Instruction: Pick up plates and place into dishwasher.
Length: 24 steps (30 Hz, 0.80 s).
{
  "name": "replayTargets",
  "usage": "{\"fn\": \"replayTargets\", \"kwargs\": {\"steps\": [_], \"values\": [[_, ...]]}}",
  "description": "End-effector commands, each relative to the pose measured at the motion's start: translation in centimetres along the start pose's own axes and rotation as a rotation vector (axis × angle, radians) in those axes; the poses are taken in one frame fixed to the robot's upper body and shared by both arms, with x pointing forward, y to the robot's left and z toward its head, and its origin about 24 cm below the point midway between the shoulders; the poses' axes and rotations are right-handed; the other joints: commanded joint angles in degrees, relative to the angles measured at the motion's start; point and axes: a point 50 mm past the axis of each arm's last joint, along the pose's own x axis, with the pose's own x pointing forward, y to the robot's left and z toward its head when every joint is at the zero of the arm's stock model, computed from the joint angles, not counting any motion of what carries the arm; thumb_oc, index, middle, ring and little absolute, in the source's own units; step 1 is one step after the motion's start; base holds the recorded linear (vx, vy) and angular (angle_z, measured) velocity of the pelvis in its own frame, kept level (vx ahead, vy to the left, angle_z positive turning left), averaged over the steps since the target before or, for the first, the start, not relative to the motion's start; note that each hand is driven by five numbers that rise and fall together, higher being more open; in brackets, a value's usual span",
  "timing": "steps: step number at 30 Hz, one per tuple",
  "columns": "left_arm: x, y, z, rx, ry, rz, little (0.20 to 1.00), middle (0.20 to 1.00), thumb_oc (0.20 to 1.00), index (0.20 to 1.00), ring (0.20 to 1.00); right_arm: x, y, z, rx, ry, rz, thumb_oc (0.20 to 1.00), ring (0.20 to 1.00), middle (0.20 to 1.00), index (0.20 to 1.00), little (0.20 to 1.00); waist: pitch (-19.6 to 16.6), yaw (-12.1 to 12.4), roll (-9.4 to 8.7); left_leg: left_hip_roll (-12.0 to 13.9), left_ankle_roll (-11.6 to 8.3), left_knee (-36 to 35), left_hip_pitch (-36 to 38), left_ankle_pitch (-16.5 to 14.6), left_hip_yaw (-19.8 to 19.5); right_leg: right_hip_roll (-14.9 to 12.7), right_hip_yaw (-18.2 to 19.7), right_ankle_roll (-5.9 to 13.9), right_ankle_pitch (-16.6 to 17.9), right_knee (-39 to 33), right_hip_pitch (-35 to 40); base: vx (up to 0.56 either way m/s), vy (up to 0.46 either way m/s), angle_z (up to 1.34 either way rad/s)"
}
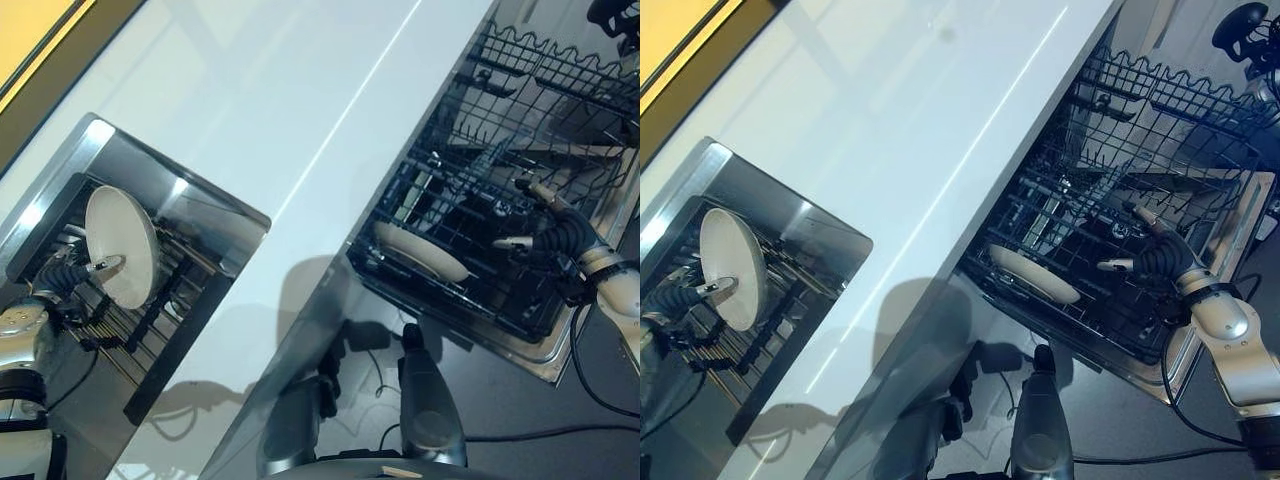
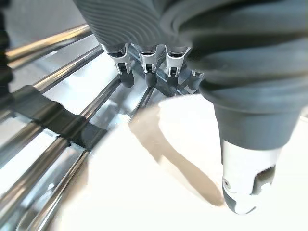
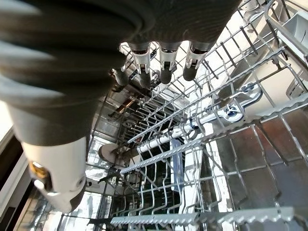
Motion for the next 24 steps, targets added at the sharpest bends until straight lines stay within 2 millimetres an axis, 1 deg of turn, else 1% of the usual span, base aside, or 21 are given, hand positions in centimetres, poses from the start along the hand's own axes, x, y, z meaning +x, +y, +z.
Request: {"fn": "replayTargets", "kwargs": {"steps": [1,4,11,20,24], "values": [[0.9,-10.8,-2.6,-0.109,-0.002,-0.623,1.0,1.0,1.0,1.0,1.0,0.1,-1.3,3.2,-0.046,-0.167,-0.032,1.0,1.0,1.0,1.0,1.0,-1.4,-2.5,-1.89,1.4,-1.05,4.8,-4.1,0.5,1.0,-7.4,1.8,2.3,-0.4,2.5,2.5,0.03,0.041,0.04],[0.3,-11.8,-3.0,-0.13,-0.032,-0.711,1.0,1.0,1.0,1.0,1.0,0.1,-1.5,3.2,-0.055,-0.161,-0.027,1.0,1.0,1.0,1.0,1.0,-1.8,-2.5,-1.28,1.1,-1.04,4.3,-3.4,0.5,0.9,-7.4,1.7,2.33,-0.7,2.2,2.9,0.02,0.035,0.03],[-0.7,-14.0,-3.4,-0.137,-0.085,-0.838,1.0,1.0,1.0,1.0,1.0,0.1,-1.7,3.1,-0.072,-0.145,-0.014,1.0,1.0,1.0,1.0,1.0,-2.9,-2.5,0.0,0.6,-0.99,2.4,-1.4,0.8,0.9,-7.6,1.1,2.48,-1.4,1.7,3.9,0.01,0.025,0.0],[-1.8,-16.8,-4.2,-0.133,-0.035,-1.039,1.0,1.0,1.0,1.0,1.0,0.3,-1.7,3.3,-0.079,-0.139,-0.019,1.0,1.0,1.0,1.0,1.0,-3.4,-3.0,0.74,0.2,-0.65,0.6,0.5,0.8,0.8,-7.4,1.0,2.63,-1.1,1.1,4.1,0.0,0.0,0.01],[-2.2,-17.1,-5.0,-0.075,0.019,-1.08,1.0,1.0,1.0,1.0,1.0,0.3,-1.8,3.3,-0.085,-0.14,-0.018,1.0,1.0,1.0,1.0,1.0,-3.6,-3.3,1.03,0.0,-0.53,0.1,1.2,0.7,0.8,-7.3,1.2,2.75,-0.9,0.9,4.1,0.0,0.0,0.0]]}}
